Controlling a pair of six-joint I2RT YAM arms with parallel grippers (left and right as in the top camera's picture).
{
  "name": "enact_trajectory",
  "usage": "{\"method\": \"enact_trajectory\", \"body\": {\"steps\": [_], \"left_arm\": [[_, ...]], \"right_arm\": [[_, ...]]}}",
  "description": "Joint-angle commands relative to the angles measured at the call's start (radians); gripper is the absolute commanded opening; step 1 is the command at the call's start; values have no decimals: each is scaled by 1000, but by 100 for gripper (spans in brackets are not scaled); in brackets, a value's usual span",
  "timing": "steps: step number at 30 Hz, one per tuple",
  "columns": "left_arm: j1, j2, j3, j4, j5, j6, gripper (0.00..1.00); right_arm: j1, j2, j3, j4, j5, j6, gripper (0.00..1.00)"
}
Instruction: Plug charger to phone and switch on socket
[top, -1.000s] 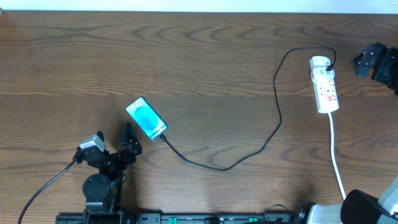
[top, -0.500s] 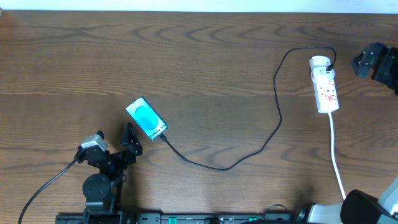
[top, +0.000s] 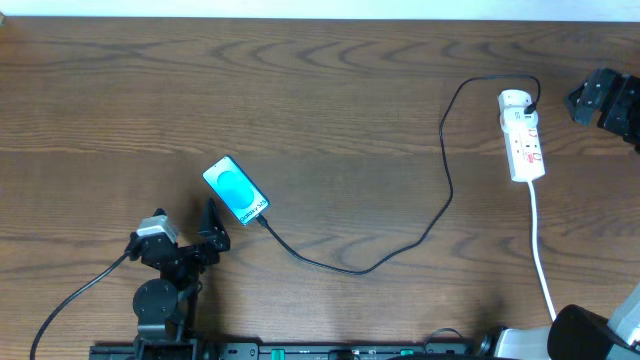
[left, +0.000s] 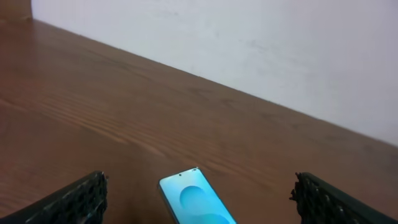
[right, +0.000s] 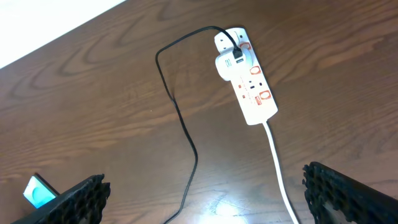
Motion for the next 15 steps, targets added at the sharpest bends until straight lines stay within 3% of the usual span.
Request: {"method": "enact_trajectory", "body": {"steps": [1, 9, 15], "left_arm": [[6, -9, -23, -31, 12, 98, 95], [6, -9, -23, -31, 9, 227, 95], [6, -8, -23, -30, 8, 209, 95]], "right_arm": [[6, -12, 10, -1, 1, -5, 99], [6, -12, 10, -1, 1, -5, 99], [6, -12, 10, -1, 1, -5, 99]]}}
